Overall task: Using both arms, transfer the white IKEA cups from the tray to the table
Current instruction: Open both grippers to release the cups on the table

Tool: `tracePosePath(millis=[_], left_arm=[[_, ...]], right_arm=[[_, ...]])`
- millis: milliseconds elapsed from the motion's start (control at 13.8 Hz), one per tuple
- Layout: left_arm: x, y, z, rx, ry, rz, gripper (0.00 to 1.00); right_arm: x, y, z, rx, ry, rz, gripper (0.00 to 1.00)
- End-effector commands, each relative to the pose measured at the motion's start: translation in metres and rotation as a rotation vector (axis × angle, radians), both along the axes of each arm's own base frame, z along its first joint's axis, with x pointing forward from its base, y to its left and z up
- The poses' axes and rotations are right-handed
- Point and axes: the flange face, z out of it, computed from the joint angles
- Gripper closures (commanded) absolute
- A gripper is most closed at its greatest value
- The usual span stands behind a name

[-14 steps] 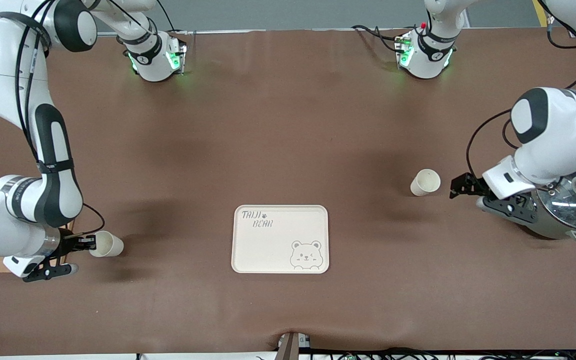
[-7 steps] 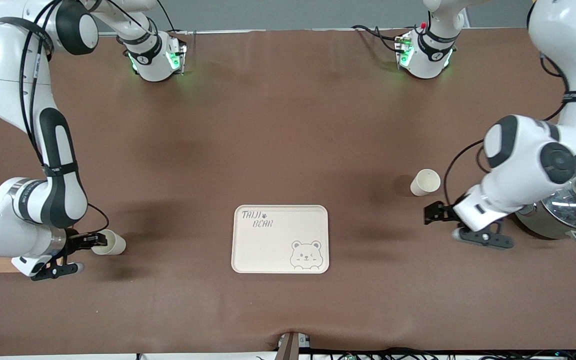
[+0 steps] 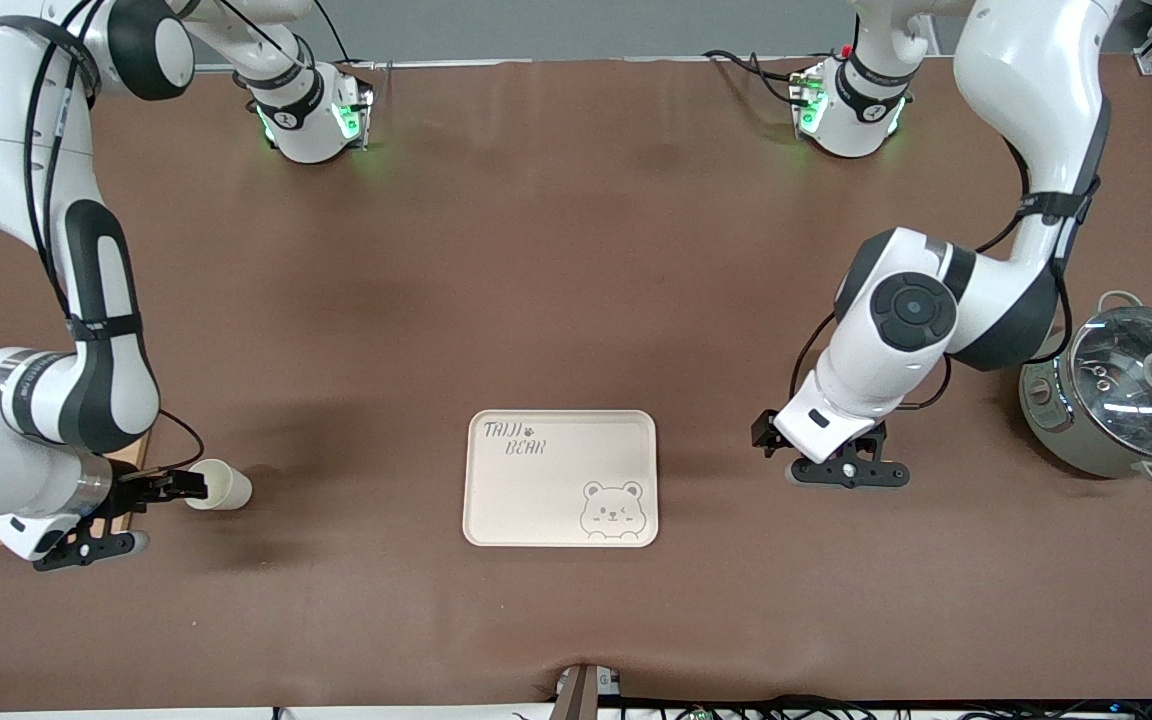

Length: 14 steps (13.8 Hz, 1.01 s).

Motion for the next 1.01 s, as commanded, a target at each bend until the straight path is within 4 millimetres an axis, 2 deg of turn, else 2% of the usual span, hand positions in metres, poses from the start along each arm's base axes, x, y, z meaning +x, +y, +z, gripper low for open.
tracePosePath(millis=[0, 217, 289, 362, 507, 724, 941], left_arm=[[-0.015, 0.027, 0.065, 0.028, 0.005, 0.007, 0.00], [-0.040, 0.065, 0.128, 0.020, 0.080, -0.111, 0.00], [-0.046, 0.092, 0.146, 0.018, 0.104, -0.112, 0.00], [-0.056, 0.108, 0.167, 0.012, 0.111, -0.118, 0.00], [-0.078, 0.126, 0.195, -0.002, 0.136, -0.146, 0.00], [-0.104, 0.144, 0.219, -0.010, 0.150, -0.156, 0.00], [-0.108, 0.146, 0.219, -0.040, 0.162, -0.151, 0.00]], right_arm=[[-0.005, -0.007, 0.048, -0.001, -0.040, -0.001, 0.00], [-0.015, -0.008, 0.089, 0.003, -0.029, -0.050, 0.00], [-0.019, -0.003, 0.106, 0.007, -0.023, -0.104, 0.00], [-0.025, 0.002, 0.123, 0.004, -0.007, -0.145, 0.00], [-0.037, 0.011, 0.154, 0.008, 0.010, -0.224, 0.00], [-0.059, 0.013, 0.202, 0.025, 0.034, -0.301, 0.00], [-0.080, 0.015, 0.244, 0.036, 0.042, -0.295, 0.00]])
